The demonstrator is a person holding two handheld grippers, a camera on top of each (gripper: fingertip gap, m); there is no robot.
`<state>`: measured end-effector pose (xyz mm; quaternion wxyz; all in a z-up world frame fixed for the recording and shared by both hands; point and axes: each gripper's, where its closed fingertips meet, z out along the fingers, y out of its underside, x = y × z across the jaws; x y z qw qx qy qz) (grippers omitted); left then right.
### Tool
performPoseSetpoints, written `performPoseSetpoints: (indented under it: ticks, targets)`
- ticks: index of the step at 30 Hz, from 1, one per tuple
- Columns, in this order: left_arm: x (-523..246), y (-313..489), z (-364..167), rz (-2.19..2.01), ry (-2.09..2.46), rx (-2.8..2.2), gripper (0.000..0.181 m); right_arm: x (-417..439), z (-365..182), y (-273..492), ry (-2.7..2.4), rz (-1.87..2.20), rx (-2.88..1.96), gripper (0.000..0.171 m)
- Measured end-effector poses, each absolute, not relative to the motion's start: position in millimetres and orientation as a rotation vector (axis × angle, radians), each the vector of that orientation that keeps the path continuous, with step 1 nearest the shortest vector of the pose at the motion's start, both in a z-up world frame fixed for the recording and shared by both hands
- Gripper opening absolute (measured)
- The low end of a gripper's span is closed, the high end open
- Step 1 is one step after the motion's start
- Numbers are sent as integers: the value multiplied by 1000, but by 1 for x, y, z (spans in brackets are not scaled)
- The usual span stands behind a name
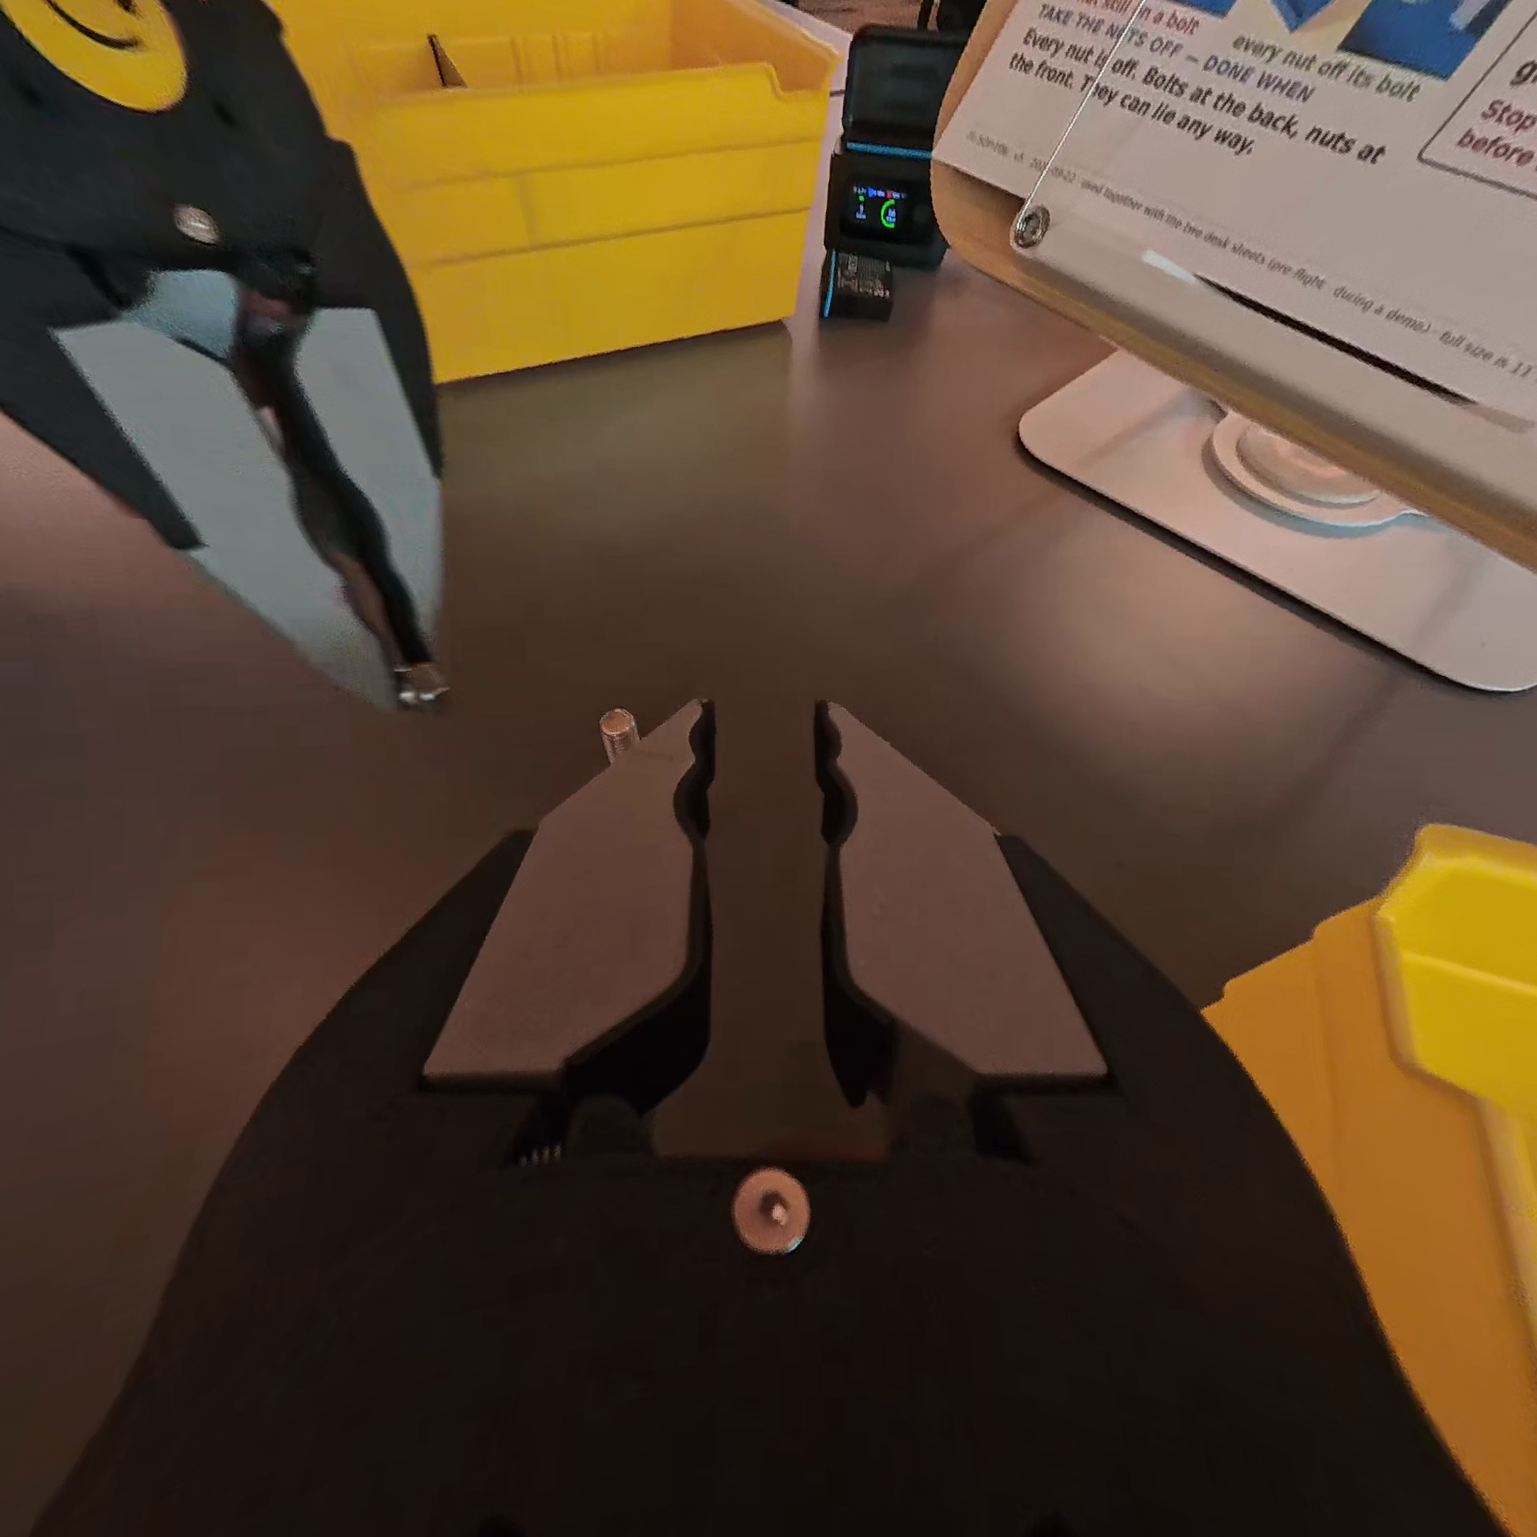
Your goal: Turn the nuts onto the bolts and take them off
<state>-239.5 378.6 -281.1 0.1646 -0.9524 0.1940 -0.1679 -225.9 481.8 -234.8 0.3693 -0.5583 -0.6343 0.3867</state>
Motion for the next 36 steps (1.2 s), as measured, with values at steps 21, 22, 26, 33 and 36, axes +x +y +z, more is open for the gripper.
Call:
performPoseSetpoints:
  ticks: [21,22,26,33,36]
  targets:
    - [-270,430,-250,-407,521,-2179,48,-226,-243,467,-1669,1126,-1547,31]
    - [-275,431,-244,-343,507,-2132,46,-226,-240,463,-1670,1155,-1541,31]
    - [-279,431,-234,-357,399,-2059,39,-228,-234,459,-1657,1224,-1533,32]
    - [-291,435,-216,-396,311,-1957,37,-234,-241,466,-1689,1140,-1452,37]
    - [-288,434,-217,-465,288,-1970,37,-232,-246,459,-1736,1162,-1457,42]
